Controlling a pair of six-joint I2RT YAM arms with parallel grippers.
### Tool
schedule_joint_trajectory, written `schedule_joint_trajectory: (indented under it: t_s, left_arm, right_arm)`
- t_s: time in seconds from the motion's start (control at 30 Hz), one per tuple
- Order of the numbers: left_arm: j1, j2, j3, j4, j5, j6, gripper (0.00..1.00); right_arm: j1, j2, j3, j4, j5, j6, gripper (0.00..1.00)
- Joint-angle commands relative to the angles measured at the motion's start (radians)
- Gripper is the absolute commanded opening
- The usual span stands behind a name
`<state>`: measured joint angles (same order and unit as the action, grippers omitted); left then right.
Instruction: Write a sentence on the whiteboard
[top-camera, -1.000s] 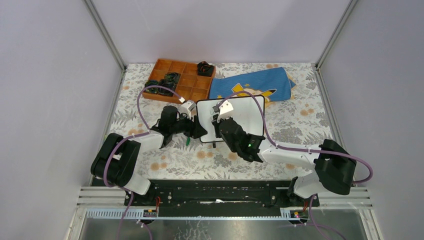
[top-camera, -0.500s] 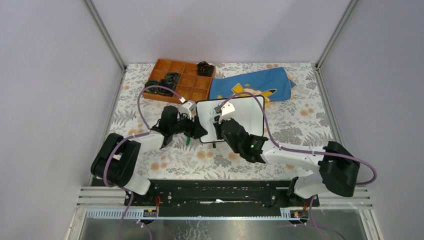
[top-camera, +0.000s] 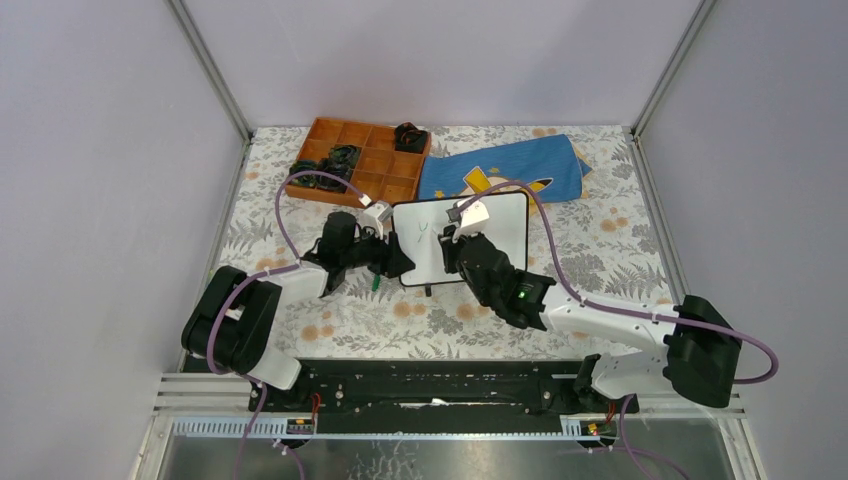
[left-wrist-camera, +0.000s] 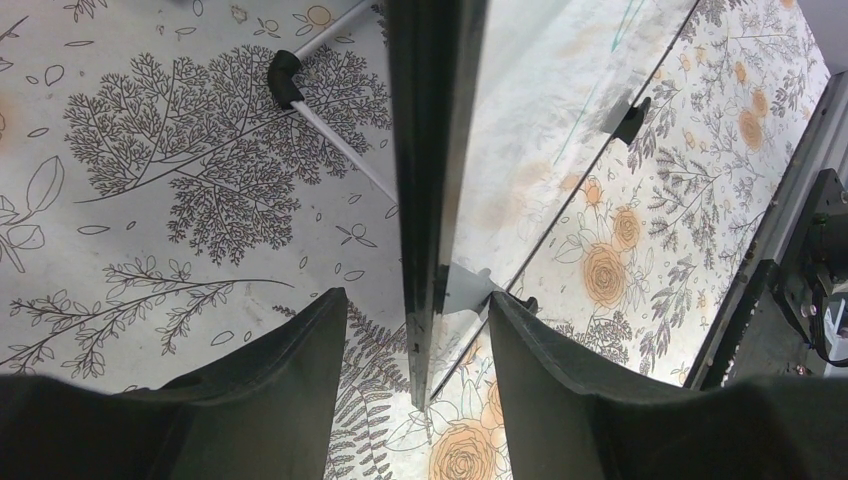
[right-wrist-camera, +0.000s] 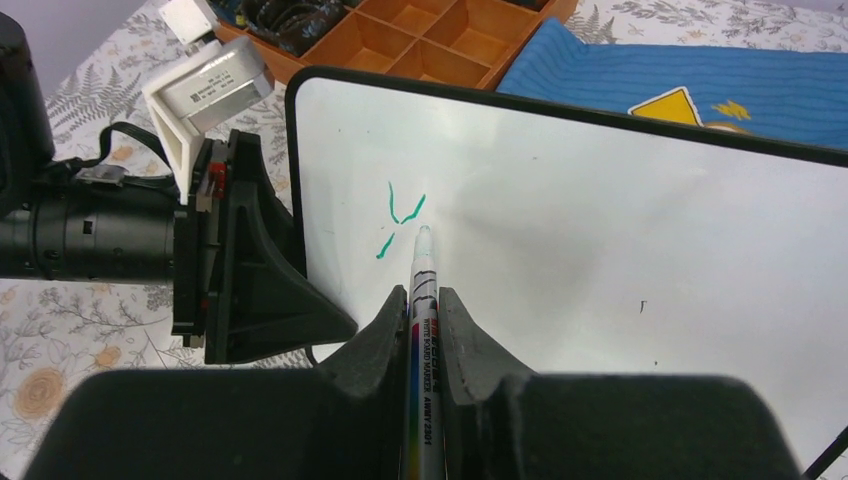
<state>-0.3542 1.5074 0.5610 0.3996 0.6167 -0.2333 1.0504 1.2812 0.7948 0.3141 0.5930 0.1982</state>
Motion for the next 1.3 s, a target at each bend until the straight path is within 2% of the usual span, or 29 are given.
schedule_joint_trajectory:
  t_s: [0.0, 0.3, 0.73, 1.27]
  left_arm:
    - [-0.009, -0.025, 0.025, -0.005, -0.024, 0.027, 0.60]
    - [-0.011, -0.021, 0.028, -0.010, -0.026, 0.029, 0.58]
    - [-0.011, -0.027, 0.030, -0.013, -0.027, 0.032, 0.58]
    - [-0.014, -0.028, 0.030, -0.016, -0.029, 0.032, 0.58]
  right_arm:
    - [-0.009, 0.020, 0.003, 0.039, 0.027, -0.011, 0.00]
    - [-0.009, 0.060, 0.023, 0.083, 0.029, -0.025, 0.00]
    - [-0.009, 0.114, 0.059, 0.061, 0.047, -0.028, 0.00]
    - [-0.010, 0.107, 0.022, 0.016, 0.047, -0.005, 0.00]
